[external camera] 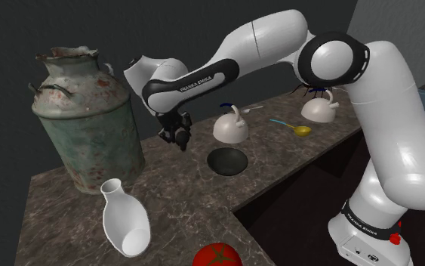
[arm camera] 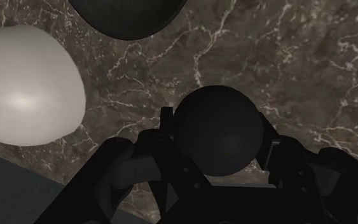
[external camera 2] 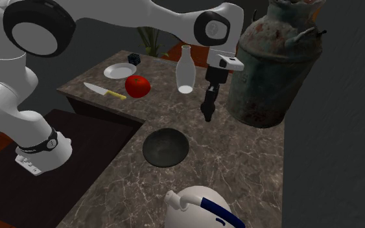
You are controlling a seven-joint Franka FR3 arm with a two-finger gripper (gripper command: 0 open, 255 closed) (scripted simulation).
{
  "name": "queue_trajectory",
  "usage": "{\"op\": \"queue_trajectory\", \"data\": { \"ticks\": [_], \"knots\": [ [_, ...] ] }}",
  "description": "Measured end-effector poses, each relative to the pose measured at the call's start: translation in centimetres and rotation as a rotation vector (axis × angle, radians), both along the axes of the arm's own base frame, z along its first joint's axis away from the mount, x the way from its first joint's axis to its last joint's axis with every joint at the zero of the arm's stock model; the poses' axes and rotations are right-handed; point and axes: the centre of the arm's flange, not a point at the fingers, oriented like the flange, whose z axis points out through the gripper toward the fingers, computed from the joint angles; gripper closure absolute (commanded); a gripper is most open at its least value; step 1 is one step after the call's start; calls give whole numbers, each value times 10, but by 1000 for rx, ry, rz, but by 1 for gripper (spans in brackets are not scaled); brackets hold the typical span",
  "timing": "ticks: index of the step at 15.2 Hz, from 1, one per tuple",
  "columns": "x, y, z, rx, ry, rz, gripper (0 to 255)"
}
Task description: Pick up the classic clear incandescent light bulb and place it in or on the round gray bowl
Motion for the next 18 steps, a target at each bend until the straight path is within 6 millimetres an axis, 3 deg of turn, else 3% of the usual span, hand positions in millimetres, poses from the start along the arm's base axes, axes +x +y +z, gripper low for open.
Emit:
{"op": "queue_trajectory", "data": {
  "ticks": [5, 7, 18],
  "knots": [
    [-1, 0, 26, 0, 0, 0, 255],
    [-11, -9, 31, 0, 0, 0, 255],
    [-109, -114, 43, -1, 0, 0, 255]
  ]
}}
